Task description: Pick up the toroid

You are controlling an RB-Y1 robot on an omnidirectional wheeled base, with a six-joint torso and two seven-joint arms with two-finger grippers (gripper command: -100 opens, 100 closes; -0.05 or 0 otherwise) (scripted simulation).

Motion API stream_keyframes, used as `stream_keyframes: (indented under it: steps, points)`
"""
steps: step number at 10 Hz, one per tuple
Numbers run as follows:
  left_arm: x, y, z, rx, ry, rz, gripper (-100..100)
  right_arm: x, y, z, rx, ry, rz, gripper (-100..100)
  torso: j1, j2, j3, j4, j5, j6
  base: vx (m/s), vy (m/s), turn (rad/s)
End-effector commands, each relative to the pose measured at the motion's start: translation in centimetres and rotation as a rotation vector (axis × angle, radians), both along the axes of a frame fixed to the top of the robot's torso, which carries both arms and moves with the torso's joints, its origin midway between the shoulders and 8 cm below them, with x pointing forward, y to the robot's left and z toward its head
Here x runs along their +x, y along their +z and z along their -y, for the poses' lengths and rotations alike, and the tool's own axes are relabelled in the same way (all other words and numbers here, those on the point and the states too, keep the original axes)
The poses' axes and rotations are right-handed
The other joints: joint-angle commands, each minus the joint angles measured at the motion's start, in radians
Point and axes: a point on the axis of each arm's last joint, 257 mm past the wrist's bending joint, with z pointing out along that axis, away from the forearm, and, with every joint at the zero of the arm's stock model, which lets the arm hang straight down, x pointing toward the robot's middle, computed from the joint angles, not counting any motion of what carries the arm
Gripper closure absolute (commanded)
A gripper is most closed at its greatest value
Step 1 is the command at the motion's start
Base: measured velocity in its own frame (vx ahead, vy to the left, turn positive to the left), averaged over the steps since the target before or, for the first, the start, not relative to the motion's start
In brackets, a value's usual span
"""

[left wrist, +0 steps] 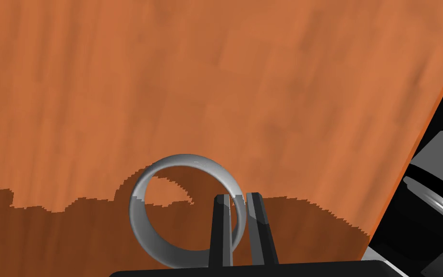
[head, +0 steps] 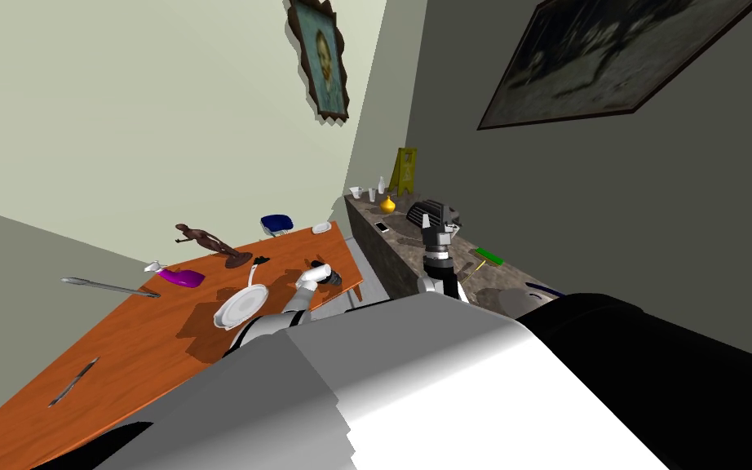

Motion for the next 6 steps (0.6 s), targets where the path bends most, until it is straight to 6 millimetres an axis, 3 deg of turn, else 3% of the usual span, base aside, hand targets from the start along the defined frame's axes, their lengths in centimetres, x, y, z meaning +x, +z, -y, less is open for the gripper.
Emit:
stream_keyframes:
  steps: [1, 2, 3, 5, 6]
  points:
    - [0.0, 0.0, 0.0, 0.0, 0.0, 0.0, 100, 0.0, 0.0, 0.0, 0.0, 0.0, 0.0, 0, 0.0, 0.0, 0.0, 0.0, 0.0, 0.0, 0.0, 0.0, 0.0]
    - [0.0, 0.0, 0.0, 0.0, 0.0, 0.0, 0, 0.0, 0.0, 0.0, 0.0, 0.0, 0.0, 0, 0.0, 0.0, 0.0, 0.0, 0.0, 0.0, 0.0, 0.0, 0.0]
    - [0.9, 1.1, -0.3, 0.003, 0.0, 0.002, 100, 0.0, 0.0, 0.0, 0.0, 0.0, 0.0, 0, 0.0, 0.0, 0.0, 0.0, 0.0, 0.0, -0.054, 0.01, -0.006]
    - [1.0, 1.2, -0.3, 0.003, 0.0, 0.006, 100, 0.0, 0.0, 0.0, 0.0, 0.0, 0.0, 0, 0.001, 0.004, 0.002, 0.001, 0.0, 0.0, -0.05, 0.017, -0.004]
    - [1.0, 1.2, -0.3, 0.003, 0.001, 0.003, 0, 0.0, 0.0, 0.0, 0.0, 0.0, 0.0, 0, 0.001, 0.002, 0.001, 0.0, 0.0, 0.0, -0.006, 0.002, 0.001]
